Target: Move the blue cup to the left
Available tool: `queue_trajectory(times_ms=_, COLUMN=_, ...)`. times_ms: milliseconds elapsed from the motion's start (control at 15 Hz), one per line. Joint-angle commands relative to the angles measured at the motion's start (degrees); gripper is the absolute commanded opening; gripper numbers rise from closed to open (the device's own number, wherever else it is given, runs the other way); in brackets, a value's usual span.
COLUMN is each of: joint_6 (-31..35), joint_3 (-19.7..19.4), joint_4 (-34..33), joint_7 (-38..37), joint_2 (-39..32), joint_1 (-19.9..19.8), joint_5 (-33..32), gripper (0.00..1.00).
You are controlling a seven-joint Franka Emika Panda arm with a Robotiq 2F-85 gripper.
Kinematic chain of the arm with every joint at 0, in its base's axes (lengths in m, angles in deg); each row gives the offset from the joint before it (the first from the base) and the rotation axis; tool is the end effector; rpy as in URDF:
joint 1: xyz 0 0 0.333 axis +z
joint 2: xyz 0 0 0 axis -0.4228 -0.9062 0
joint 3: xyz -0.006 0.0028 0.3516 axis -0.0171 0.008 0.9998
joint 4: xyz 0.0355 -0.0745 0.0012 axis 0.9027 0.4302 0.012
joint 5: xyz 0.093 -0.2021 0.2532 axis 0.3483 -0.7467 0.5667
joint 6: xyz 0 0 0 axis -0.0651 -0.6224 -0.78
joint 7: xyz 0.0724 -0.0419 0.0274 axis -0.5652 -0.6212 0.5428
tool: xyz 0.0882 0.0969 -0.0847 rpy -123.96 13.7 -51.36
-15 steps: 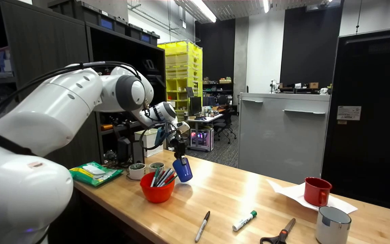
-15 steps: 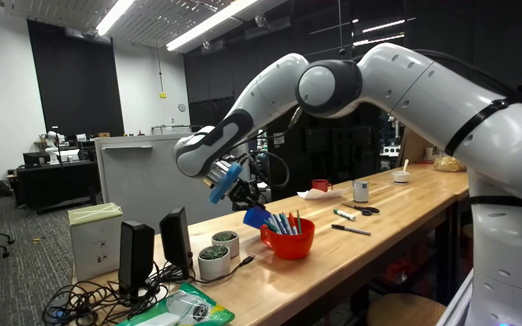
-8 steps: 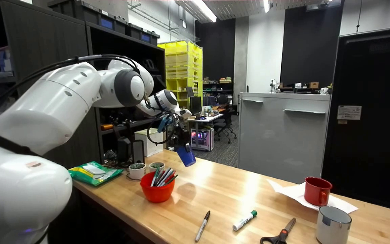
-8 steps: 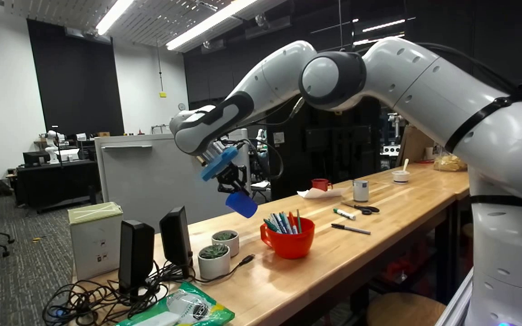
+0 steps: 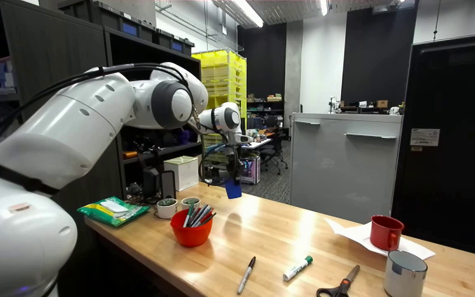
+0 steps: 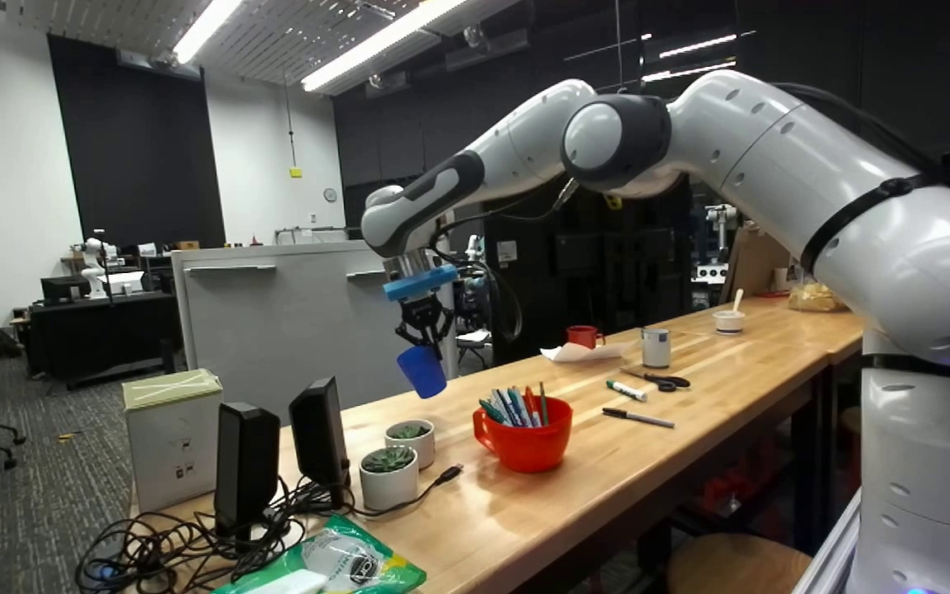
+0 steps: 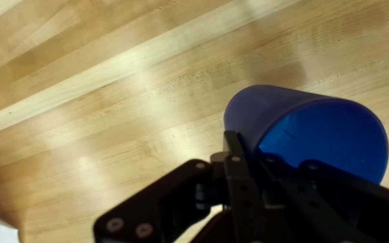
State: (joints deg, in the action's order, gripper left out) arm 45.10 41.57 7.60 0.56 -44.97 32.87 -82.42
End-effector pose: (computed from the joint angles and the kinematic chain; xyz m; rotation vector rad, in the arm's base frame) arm 0.7021 0.0860 0.3438 2.8523 -0.6383 -0.0758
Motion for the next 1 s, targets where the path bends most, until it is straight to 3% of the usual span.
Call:
queue_trajectory(times_ms=0, joint_6=4.5, joint_3=1.0, joint_4=6.0, joint_7=6.1, joint_2=2.8, joint_1=-4.2, joint_5=10.7, gripper=0.01)
queue_trajectory(times_ms=333, joint_6=7.0, joint_3=0.3, joint_4=10.8, joint_7=13.3, joint_2=3.5, joint_1=-7.2, joint_5=21.8, gripper=0.01)
queue_trajectory(times_ms=867, joint_6=20.6, joint_3=-0.9, joint_4=20.7, joint_7=16.7, joint_2=7.1, joint_1=-5.6, joint_5=22.1, gripper=0.01)
queue_trajectory(times_ms=933, joint_6=21.6, joint_3=-1.0, joint_4=21.7, joint_7=17.0, joint_2=7.6, joint_1=-5.4, joint_5=22.0, gripper=0.1)
